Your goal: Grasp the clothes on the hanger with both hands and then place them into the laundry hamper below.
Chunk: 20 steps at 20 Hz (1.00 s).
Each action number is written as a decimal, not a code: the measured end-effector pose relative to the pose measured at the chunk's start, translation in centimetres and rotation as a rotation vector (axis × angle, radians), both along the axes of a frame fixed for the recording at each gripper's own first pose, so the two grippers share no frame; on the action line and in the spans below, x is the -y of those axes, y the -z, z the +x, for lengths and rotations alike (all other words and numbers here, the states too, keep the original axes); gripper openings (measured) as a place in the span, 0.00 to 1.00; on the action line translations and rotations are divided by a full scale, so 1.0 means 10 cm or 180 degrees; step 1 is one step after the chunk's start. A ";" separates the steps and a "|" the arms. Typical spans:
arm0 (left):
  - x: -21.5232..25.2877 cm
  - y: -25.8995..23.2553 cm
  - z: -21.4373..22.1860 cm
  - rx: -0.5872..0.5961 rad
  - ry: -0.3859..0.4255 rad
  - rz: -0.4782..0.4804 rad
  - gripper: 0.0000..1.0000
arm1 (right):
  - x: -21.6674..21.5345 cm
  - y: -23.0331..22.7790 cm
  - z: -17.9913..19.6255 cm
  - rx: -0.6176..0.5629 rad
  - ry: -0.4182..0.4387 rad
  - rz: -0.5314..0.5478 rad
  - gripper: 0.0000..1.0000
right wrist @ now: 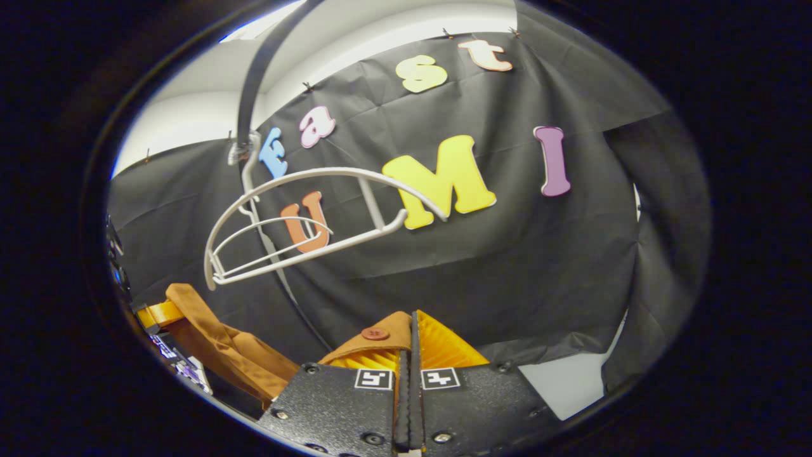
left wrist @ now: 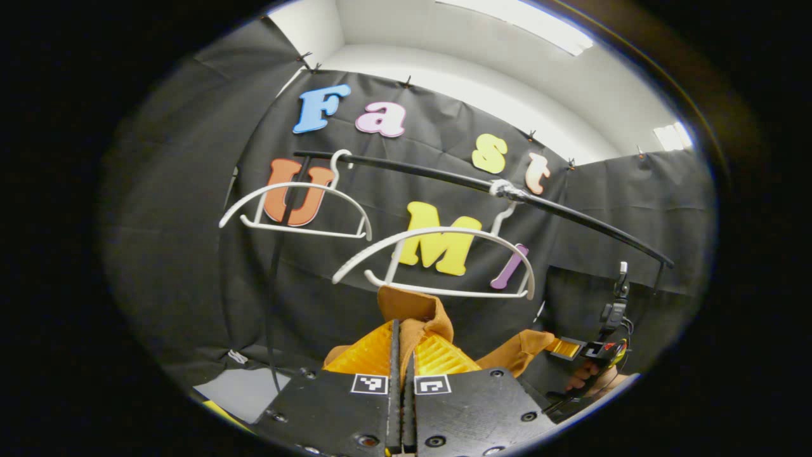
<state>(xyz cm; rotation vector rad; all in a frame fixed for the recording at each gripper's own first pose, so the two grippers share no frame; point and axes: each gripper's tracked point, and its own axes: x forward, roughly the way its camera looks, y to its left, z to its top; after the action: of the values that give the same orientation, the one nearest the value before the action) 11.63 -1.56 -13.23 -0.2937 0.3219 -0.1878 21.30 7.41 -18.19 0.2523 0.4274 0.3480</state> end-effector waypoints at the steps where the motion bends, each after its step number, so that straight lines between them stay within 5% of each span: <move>1: 0.09 -0.02 0.01 0.0008 0.0071 0.0017 0.01 | -0.08 -0.03 -0.06 0.0002 -0.0063 -0.0001 0.04; 10: 0.64 -0.33 -0.06 0.0217 0.0583 0.0170 0.01 | -0.79 -0.42 -0.46 0.0037 -0.0798 0.0264 0.04; 14: 0.70 -0.35 -0.08 0.0286 0.0706 0.0470 0.01 | -0.94 -0.52 -0.58 -0.0002 -0.1014 0.0433 0.04; 20: 0.80 0.19 -0.15 -0.0065 0.0803 0.0490 0.01 | -0.83 0.11 -0.61 -0.0409 -0.0981 0.0324 0.04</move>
<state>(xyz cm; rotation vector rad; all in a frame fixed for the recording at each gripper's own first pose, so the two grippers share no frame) 10.13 -9.53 -15.13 -0.1017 0.3913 -0.4063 15.22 15.67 -19.31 0.3099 0.5779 0.6591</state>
